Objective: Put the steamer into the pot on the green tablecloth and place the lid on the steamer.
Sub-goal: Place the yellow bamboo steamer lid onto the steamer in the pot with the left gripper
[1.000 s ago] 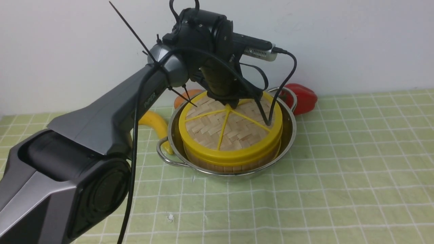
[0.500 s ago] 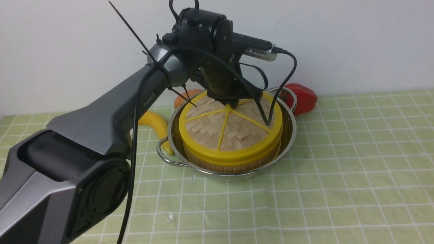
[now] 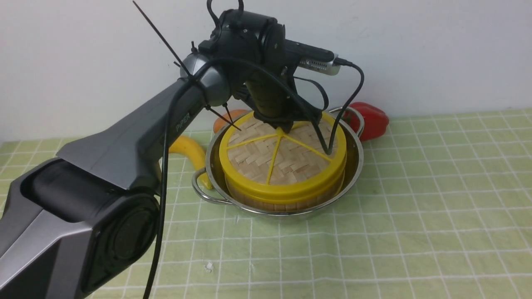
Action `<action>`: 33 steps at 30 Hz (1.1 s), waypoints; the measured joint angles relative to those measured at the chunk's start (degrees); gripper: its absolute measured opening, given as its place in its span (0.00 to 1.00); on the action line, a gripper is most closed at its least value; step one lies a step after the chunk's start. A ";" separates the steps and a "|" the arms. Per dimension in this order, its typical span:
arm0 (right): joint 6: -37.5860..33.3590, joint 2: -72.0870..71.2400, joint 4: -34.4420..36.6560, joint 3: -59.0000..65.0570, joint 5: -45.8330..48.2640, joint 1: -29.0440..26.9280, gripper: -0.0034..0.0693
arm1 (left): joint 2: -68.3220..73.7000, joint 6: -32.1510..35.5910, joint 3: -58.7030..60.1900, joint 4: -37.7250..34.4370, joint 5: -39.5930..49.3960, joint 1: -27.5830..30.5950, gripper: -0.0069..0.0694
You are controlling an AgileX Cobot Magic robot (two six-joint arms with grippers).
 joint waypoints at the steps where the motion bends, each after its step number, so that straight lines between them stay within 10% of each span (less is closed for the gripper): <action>1: 0.00 0.00 0.00 0.00 0.00 0.00 0.79 | 0.00 0.03 -0.07 -0.07 0.00 0.00 0.24; 33: 0.00 0.00 0.00 0.00 0.00 0.00 0.79 | -0.20 -0.28 -0.40 0.24 0.72 -0.18 0.24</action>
